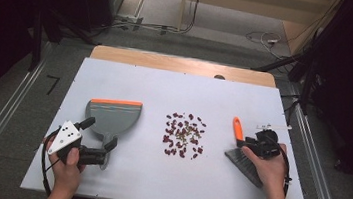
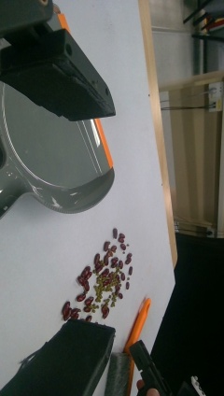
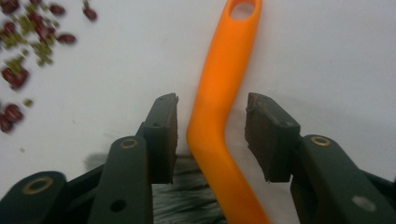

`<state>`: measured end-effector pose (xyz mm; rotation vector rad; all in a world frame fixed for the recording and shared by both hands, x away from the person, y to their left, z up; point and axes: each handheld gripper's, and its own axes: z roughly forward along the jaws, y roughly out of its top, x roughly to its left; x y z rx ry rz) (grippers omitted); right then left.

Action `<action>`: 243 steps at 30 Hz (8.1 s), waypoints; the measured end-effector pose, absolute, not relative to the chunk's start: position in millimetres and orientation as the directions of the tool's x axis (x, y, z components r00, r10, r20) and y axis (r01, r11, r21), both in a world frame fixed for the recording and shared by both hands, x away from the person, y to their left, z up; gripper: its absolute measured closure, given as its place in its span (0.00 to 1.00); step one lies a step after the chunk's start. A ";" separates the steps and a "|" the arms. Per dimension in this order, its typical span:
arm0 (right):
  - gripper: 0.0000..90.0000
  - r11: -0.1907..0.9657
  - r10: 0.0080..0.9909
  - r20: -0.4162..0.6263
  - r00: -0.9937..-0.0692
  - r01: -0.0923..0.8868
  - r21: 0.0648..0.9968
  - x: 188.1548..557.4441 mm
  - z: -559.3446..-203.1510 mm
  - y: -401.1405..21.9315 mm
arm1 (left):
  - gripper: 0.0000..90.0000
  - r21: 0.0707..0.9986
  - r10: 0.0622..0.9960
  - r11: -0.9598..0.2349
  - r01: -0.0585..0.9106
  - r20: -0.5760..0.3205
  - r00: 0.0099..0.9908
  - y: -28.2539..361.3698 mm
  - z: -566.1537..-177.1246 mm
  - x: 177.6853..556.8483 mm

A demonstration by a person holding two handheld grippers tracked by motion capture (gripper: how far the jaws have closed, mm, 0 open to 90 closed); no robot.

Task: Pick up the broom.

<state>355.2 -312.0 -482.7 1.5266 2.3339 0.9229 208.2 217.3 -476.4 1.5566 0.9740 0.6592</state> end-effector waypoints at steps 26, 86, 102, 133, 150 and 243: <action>0.75 0.270 0.934 0.070 -0.349 0.823 0.500 358.2 -484.1 -288.6 | 0.00 0.970 0.864 -0.042 0.240 -0.085 0.497 216.8 -477.9 207.8; 0.77 -0.063 0.898 0.167 -0.406 0.258 0.964 287.9 -417.5 -319.1 | 0.00 0.985 0.828 -0.020 0.174 -0.081 0.554 189.4 -447.3 207.0; 0.77 -0.053 0.856 0.159 -0.492 0.221 0.974 284.1 -390.7 -274.2 | 0.00 0.988 0.783 -0.001 0.155 -0.096 0.615 160.4 -432.0 224.5; 0.77 0.001 0.747 0.155 -0.647 0.235 0.972 272.8 -403.6 -188.7 | 0.04 0.965 0.646 -0.033 0.261 -0.179 0.742 87.2 -445.5 239.7; 0.77 0.043 0.690 0.130 -0.712 0.220 0.975 257.4 -410.5 -149.9 | 0.34 0.944 0.615 -0.115 0.309 -0.177 0.768 54.5 -456.4 233.6; 0.76 0.254 0.403 0.166 -0.900 0.284 0.925 290.4 -412.1 -184.4 | 0.09 0.925 0.558 -0.167 0.340 -0.195 0.806 127.3 -450.5 251.8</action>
